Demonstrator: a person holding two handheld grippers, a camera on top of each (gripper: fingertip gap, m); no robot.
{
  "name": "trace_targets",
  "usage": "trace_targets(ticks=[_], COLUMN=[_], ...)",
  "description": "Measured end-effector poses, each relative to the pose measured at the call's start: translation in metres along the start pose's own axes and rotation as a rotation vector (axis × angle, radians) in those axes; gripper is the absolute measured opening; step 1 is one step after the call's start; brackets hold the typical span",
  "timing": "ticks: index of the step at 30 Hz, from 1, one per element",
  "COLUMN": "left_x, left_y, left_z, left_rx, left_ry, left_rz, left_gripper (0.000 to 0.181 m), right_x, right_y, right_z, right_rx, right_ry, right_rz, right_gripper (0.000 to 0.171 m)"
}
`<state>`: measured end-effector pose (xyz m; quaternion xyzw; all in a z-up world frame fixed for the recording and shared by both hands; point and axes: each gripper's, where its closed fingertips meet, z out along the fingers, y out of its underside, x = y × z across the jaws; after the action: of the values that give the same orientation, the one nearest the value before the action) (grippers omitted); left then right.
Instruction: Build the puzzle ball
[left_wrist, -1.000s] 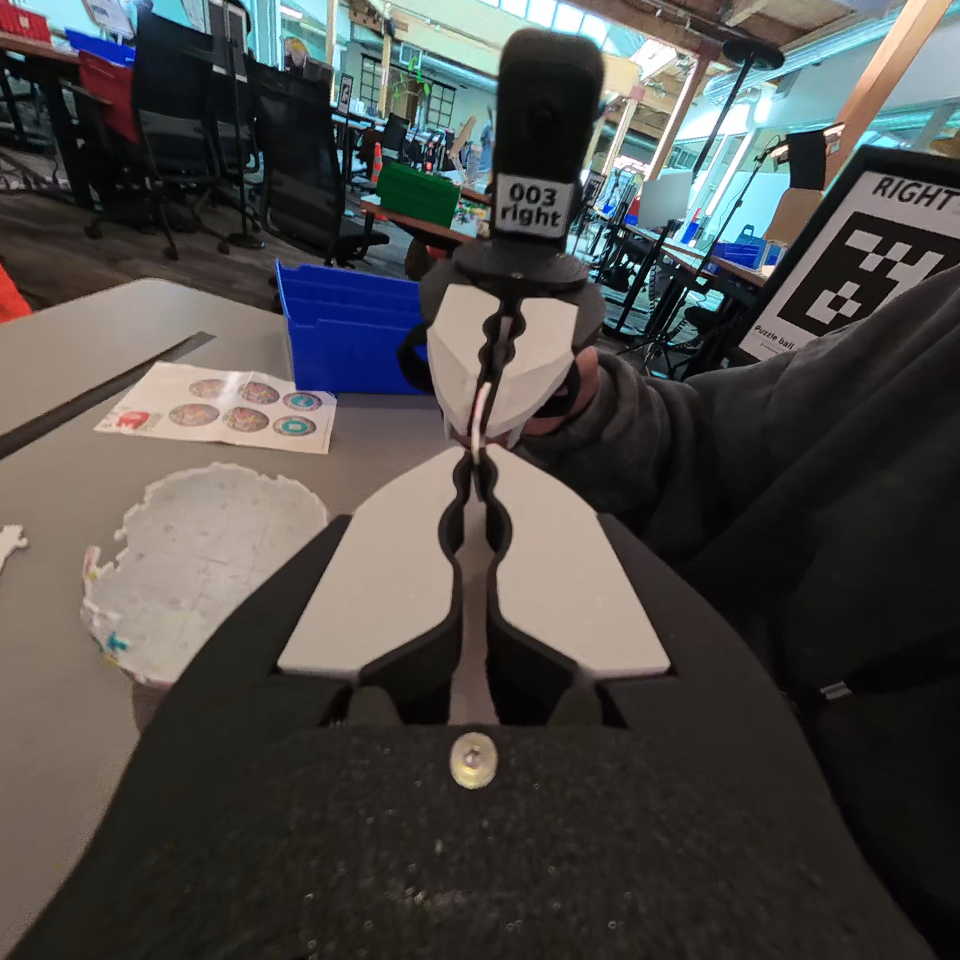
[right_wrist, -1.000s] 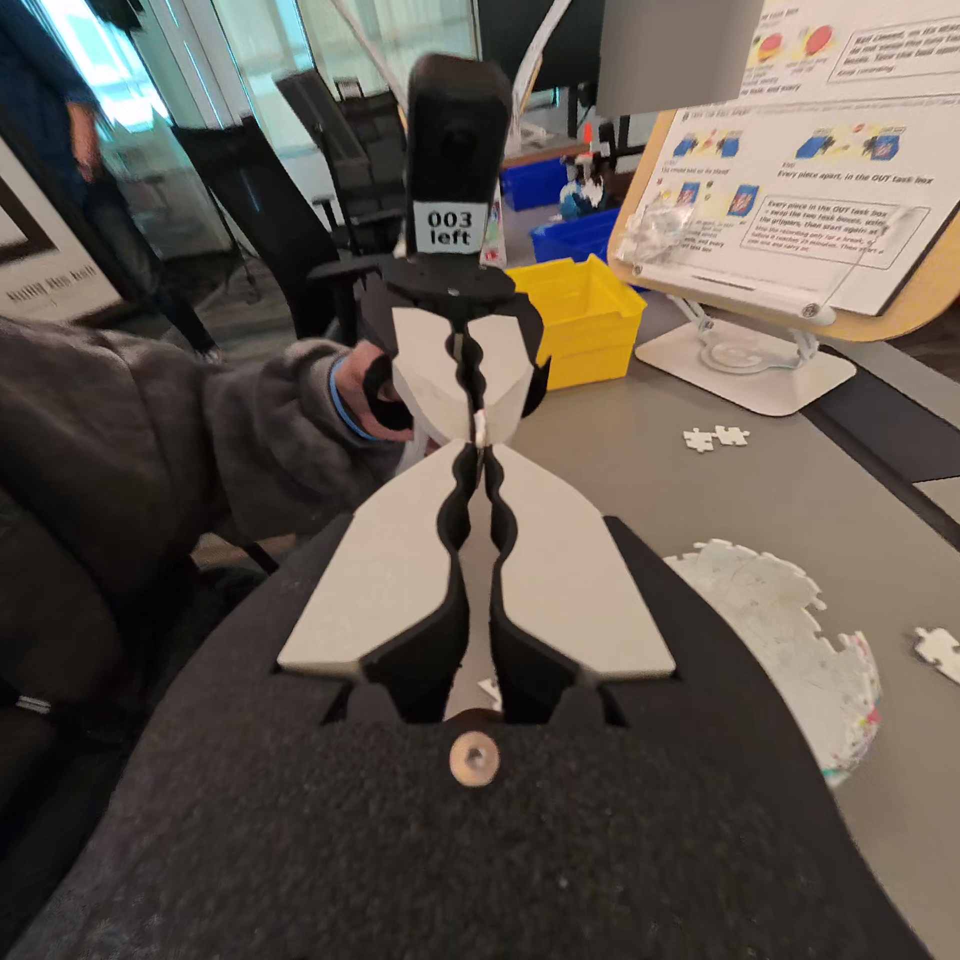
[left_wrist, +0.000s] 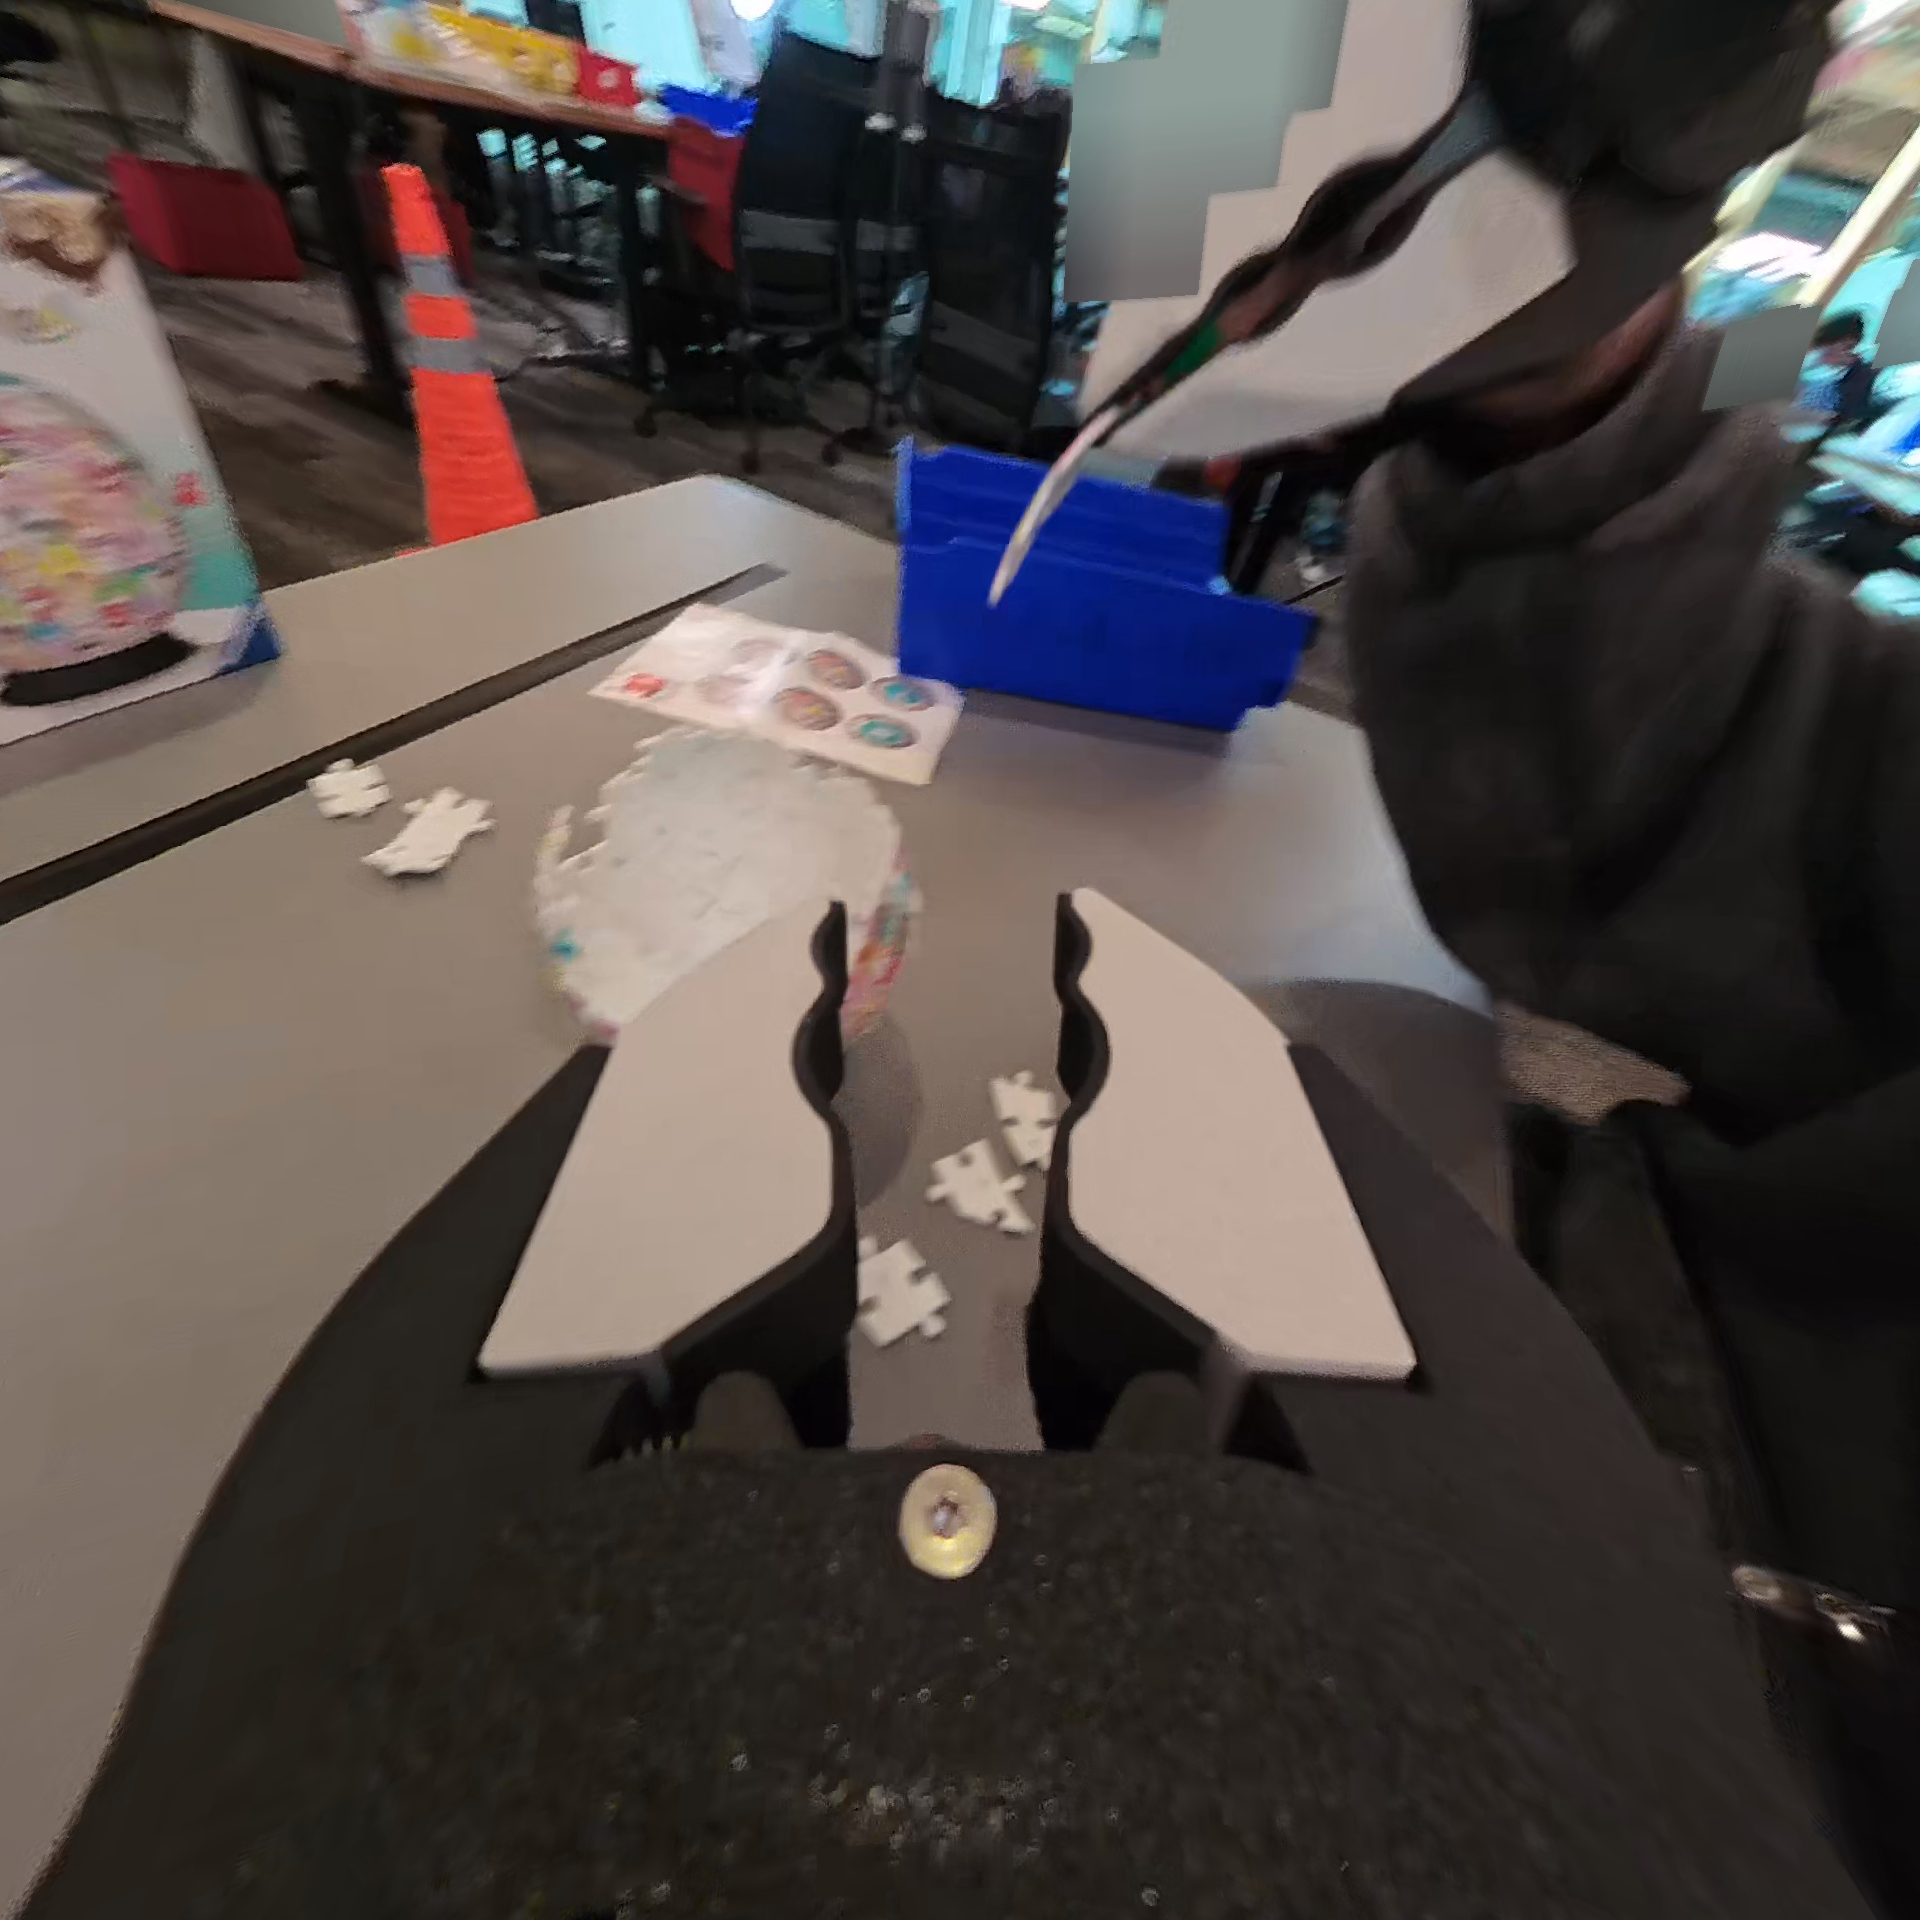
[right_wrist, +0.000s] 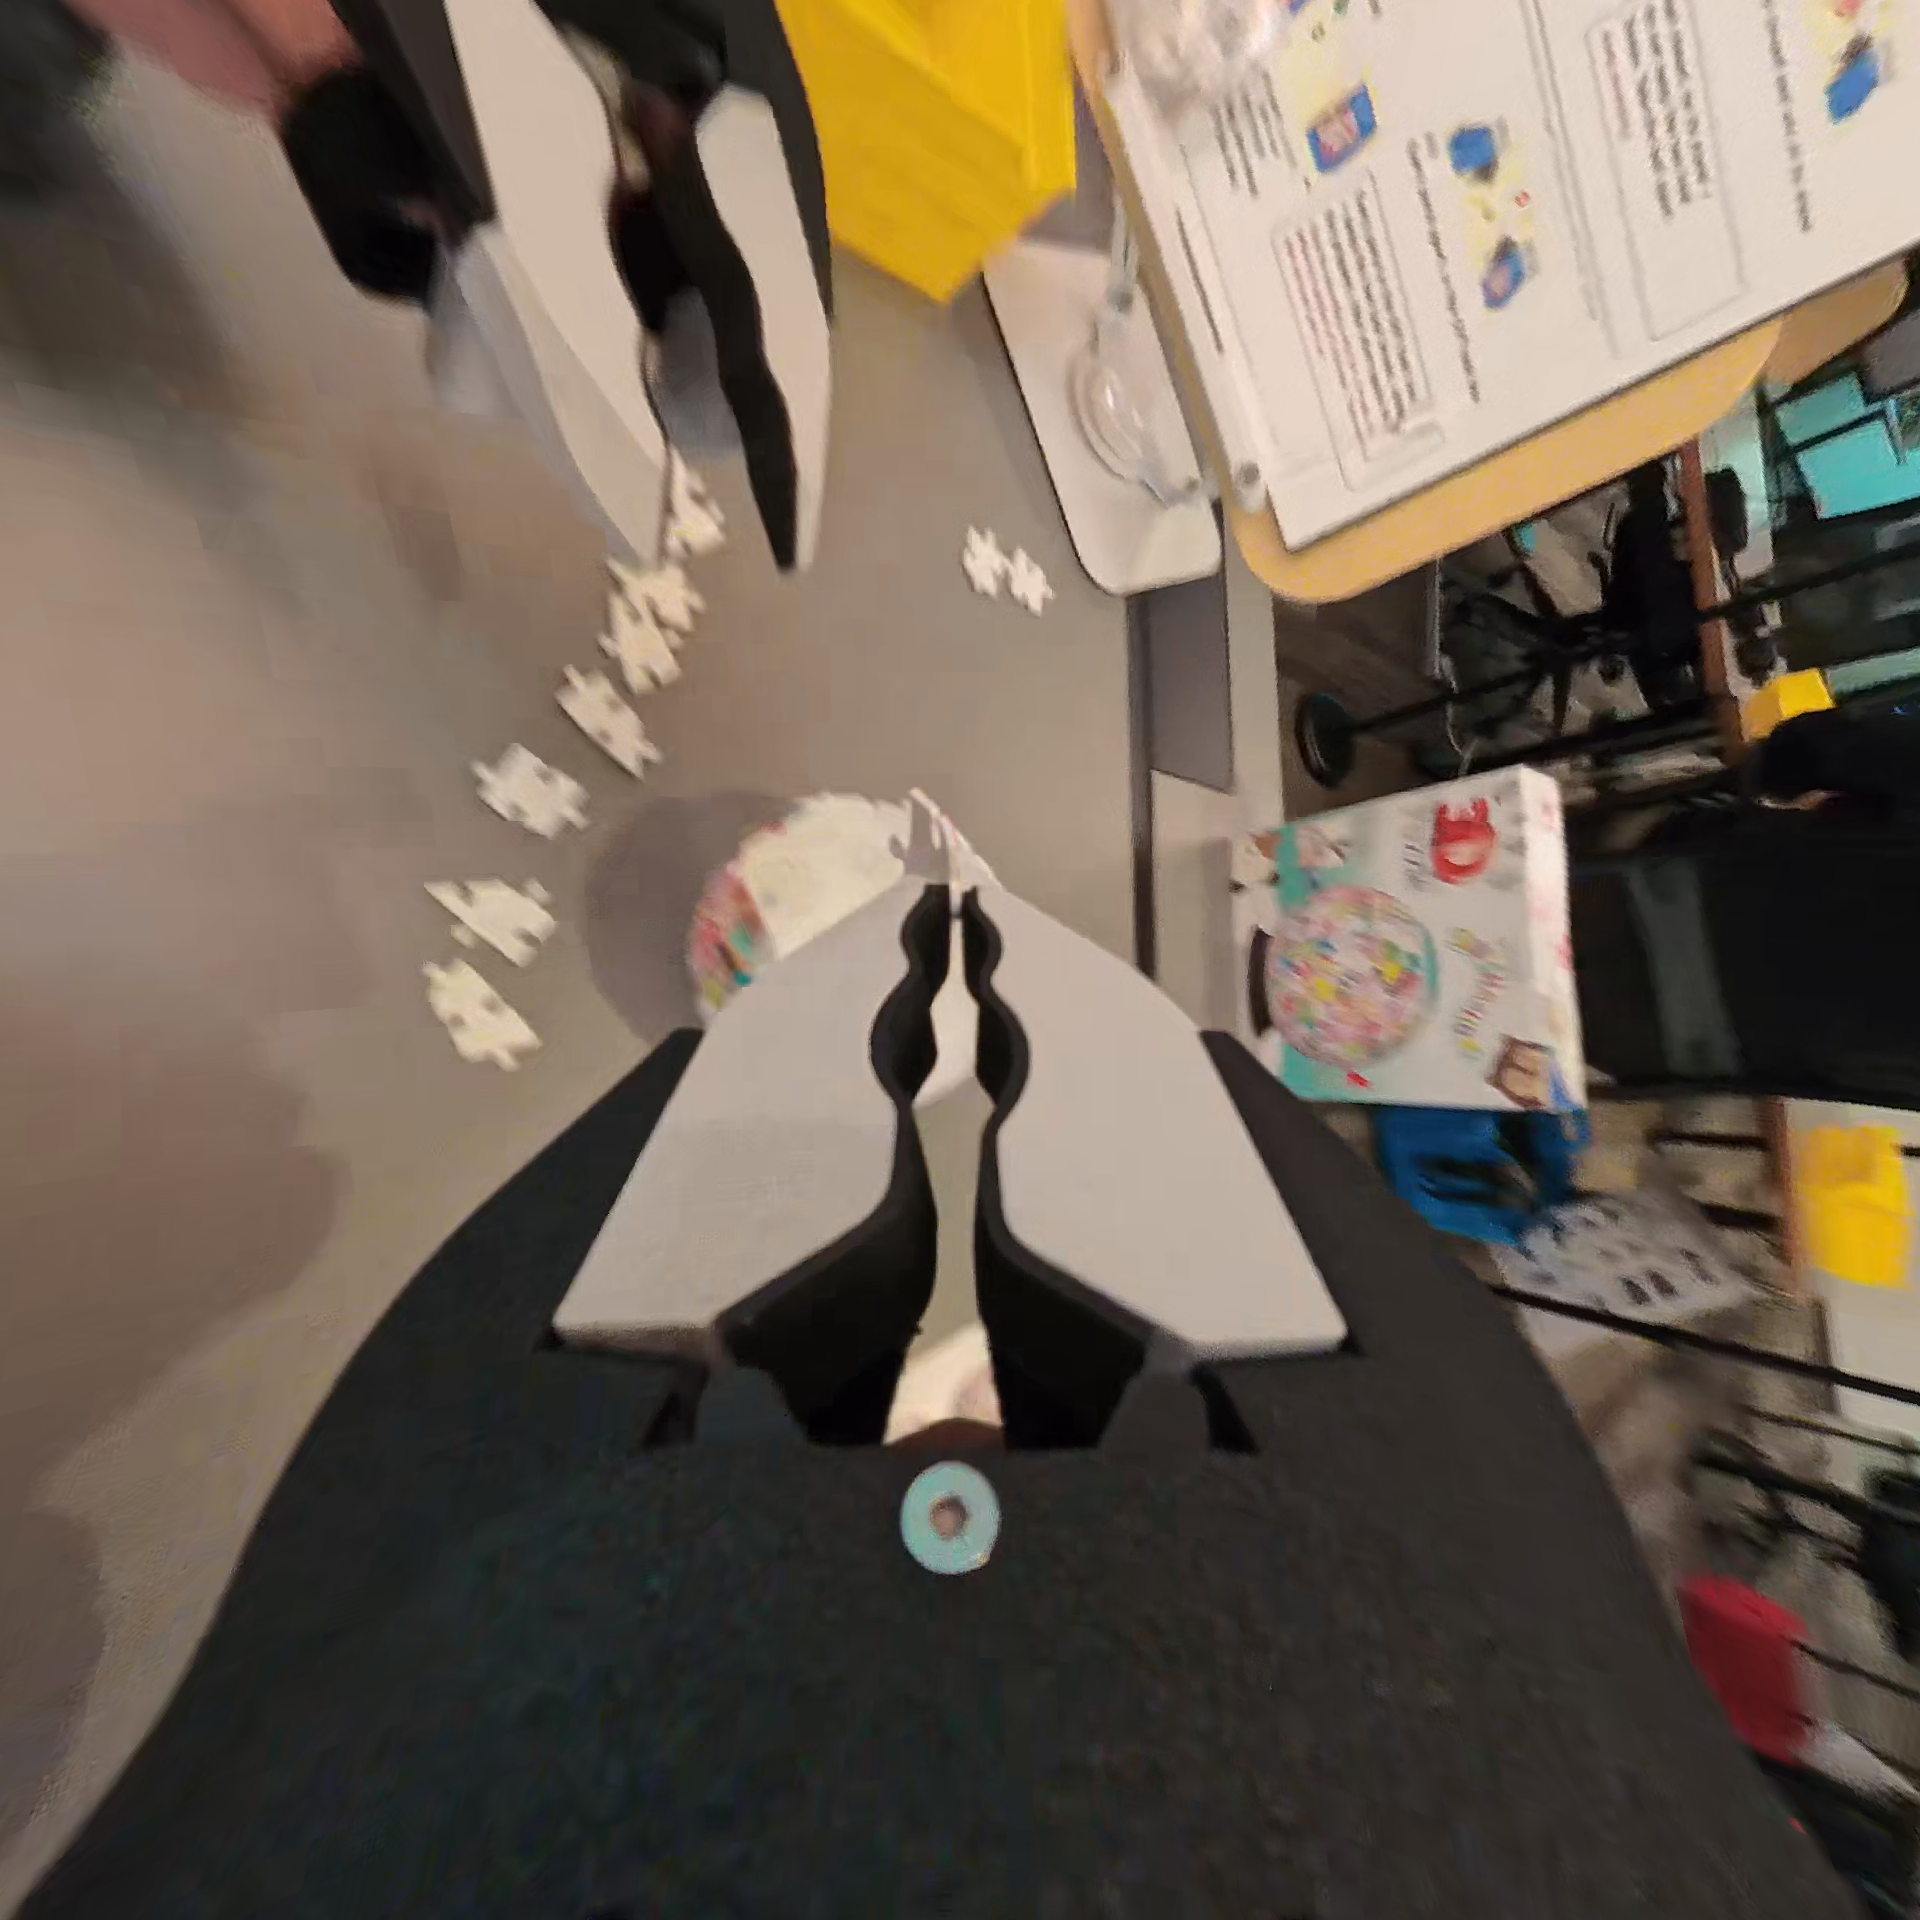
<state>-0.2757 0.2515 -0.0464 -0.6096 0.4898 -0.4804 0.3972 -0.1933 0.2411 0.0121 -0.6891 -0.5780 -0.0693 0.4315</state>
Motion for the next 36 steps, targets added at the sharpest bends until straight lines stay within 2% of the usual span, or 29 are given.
trace_targets(ticks=[3, 7, 10, 15, 19, 26, 36], left_x=[-0.038, -0.083, -0.098, -0.111, -0.112, -0.119, -0.122], left_y=[0.004, 0.006, 0.012, 0.026, 0.034, 0.041, 0.045], left_z=[0.001, 0.020, 0.046, 0.085, 0.099, 0.104, 0.111], left_rx=[-0.042, -0.108, -0.195, -0.332, -0.401, -0.436, -0.465], left_ry=[-0.070, -0.085, -0.045, -0.008, 0.054, 0.058, 0.077], left_rz=[0.009, -0.046, -0.034, 0.052, 0.058, 0.072, 0.073], left_gripper=[0.046, 0.059, 0.059, 0.055, 0.050, 0.049, 0.044], right_x=[0.026, 0.025, 0.028, 0.026, 0.024, 0.019, 0.020], right_y=[0.020, 0.045, 0.069, 0.089, 0.096, 0.102, 0.113], right_z=[0.022, 0.075, 0.100, 0.129, 0.139, 0.153, 0.160], right_rx=[-0.154, -0.263, -0.367, -0.390, -0.434, -0.507, -0.566], right_ry=[-0.015, -0.126, -0.133, -0.174, -0.223, -0.279, -0.243], right_rz=[-0.071, -0.087, -0.112, -0.047, -0.024, -0.061, -0.054], right_gripper=[0.002, 0.002, 0.002, 0.002, 0.002, 0.002, 0.002])
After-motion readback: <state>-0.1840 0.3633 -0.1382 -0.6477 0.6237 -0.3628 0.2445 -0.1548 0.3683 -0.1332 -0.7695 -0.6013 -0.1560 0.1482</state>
